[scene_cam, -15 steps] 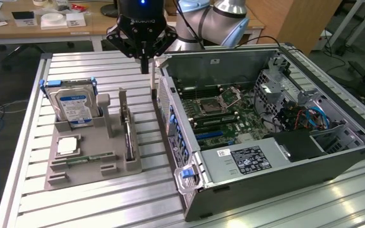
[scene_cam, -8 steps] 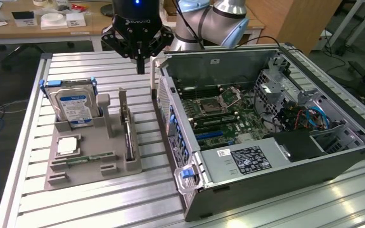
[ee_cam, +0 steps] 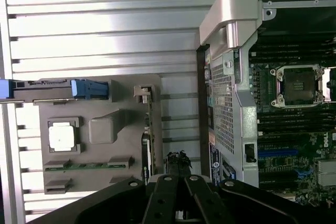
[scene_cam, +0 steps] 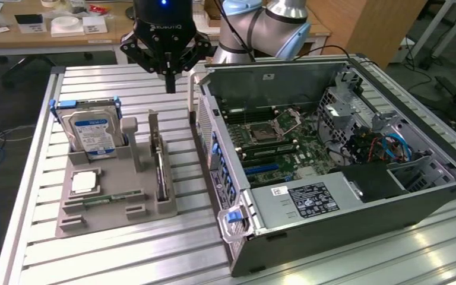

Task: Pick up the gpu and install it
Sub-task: 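Reach for the gpu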

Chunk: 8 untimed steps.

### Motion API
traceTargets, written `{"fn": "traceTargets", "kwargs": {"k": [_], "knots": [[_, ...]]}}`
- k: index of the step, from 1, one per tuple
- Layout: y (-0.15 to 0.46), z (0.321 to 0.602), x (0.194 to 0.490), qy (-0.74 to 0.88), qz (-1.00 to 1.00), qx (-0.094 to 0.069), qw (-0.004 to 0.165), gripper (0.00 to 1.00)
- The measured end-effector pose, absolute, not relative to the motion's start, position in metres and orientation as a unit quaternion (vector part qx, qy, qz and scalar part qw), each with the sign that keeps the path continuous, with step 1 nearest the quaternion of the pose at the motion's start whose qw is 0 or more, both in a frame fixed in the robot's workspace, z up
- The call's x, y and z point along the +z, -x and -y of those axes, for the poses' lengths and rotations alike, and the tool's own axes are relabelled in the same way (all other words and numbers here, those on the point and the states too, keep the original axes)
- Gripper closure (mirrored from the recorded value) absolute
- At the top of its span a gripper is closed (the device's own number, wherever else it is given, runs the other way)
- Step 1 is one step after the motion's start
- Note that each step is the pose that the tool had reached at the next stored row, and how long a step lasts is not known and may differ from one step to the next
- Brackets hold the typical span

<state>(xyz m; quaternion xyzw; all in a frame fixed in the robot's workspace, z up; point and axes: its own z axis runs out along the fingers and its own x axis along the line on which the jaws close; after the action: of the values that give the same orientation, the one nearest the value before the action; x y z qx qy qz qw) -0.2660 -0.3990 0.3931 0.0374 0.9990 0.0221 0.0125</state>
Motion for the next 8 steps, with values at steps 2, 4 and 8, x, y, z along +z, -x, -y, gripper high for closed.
{"fn": "traceTargets", "kwargs": {"k": [2, 4, 8], "knots": [[0.2680, 0.3990, 0.3930, -0.037, -0.999, 0.022, 0.013, 0.89], [0.2701, 0.3991, 0.3931, -0.037, -0.999, 0.022, 0.012, 0.89], [0.2744, 0.3991, 0.3931, -0.037, -0.999, 0.022, 0.012, 0.89]]}}
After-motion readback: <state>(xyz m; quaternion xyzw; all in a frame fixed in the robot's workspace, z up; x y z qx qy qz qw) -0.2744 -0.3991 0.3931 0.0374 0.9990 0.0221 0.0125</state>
